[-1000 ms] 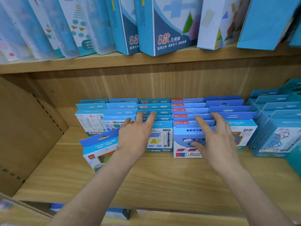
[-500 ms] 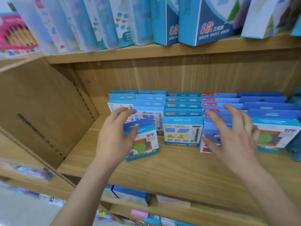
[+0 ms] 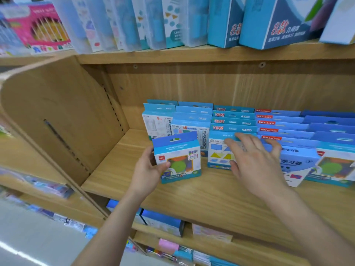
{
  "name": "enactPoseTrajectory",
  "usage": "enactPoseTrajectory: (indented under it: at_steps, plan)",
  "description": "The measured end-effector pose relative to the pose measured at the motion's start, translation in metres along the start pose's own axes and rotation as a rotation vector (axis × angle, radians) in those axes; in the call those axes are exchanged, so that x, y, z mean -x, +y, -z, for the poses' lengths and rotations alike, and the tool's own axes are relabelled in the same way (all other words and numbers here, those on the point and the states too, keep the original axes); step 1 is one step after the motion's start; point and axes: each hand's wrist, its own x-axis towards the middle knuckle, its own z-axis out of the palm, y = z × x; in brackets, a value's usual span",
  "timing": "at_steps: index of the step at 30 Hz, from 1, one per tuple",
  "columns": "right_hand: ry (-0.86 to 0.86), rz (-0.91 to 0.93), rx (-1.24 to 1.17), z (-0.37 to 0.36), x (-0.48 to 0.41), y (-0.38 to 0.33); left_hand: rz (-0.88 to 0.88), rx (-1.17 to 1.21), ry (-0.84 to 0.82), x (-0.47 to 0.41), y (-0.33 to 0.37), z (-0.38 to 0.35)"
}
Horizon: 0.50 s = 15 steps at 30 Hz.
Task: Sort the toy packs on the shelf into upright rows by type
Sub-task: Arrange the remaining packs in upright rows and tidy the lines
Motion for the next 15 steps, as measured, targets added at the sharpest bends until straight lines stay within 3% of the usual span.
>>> enactPoseTrajectory:
  at_steps: [8,10,13,15]
  plan:
    - [0.032,-0.027,-0.164,0.009,0.004,-0.008,0.102,0.331,0.073,0.008,0.013,0.012]
    - [-0.054,-0.120,-0.493,0.020,0.009,-0.017,0.121,0.378,0.051,0.015,0.017,0.012]
    - [-0.369,-0.293,-1.127,0.031,0.020,-0.034,0.124,0.432,0.016,0.028,0.022,0.003]
    - [-0.430,-0.323,-1.363,0.030,0.030,-0.038,0.109,0.450,-0.017,0.037,0.026,-0.007]
